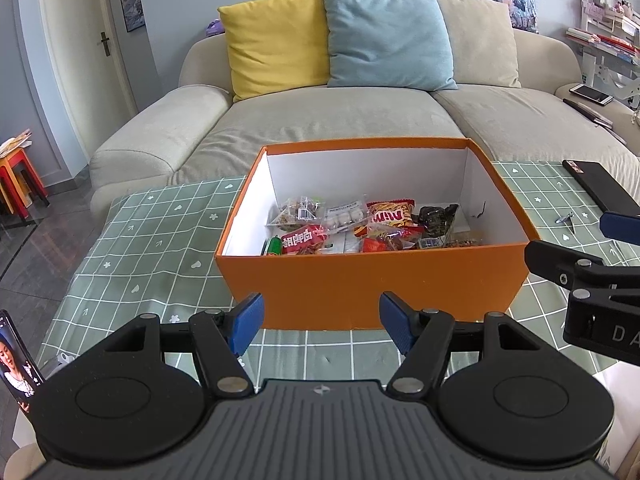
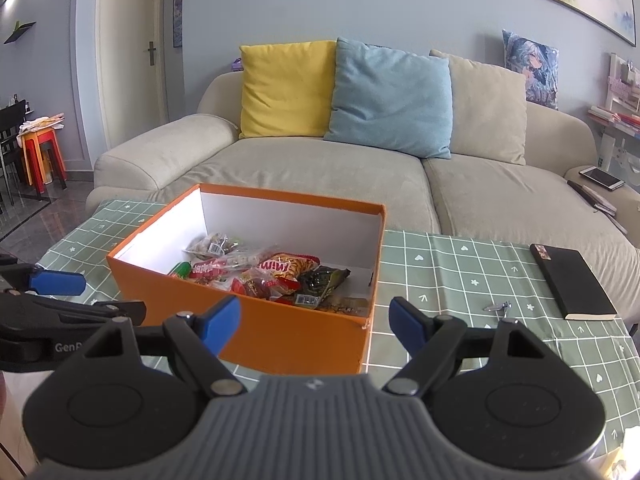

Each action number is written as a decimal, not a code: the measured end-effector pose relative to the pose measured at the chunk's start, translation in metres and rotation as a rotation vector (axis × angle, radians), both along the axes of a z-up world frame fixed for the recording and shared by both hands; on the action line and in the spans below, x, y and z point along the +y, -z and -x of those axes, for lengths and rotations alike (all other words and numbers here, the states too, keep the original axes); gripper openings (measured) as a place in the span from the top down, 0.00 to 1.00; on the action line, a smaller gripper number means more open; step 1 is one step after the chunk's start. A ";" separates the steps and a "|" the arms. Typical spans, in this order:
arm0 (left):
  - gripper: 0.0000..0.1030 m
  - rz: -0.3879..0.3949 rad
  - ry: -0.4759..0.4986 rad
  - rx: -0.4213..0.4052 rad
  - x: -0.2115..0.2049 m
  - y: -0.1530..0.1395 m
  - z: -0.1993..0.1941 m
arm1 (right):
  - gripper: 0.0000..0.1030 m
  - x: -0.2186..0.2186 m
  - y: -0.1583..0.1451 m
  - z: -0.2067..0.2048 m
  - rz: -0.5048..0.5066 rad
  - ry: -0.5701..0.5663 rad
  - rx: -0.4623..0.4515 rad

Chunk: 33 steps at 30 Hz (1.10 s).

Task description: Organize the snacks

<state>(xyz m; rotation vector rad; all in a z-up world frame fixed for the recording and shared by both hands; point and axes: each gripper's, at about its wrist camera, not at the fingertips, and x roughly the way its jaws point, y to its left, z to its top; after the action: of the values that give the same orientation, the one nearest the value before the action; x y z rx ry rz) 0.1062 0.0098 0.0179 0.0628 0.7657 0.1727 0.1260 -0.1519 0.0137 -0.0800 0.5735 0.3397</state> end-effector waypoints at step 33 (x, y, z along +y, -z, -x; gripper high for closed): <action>0.25 0.012 0.016 0.001 0.002 0.001 -0.001 | 0.23 -0.001 0.002 -0.002 0.005 -0.005 0.011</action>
<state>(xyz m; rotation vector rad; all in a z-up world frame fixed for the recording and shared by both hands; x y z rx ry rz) 0.1070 0.0120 0.0171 0.0579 0.7669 0.1529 0.1284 -0.1530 0.0120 -0.0839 0.5853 0.3436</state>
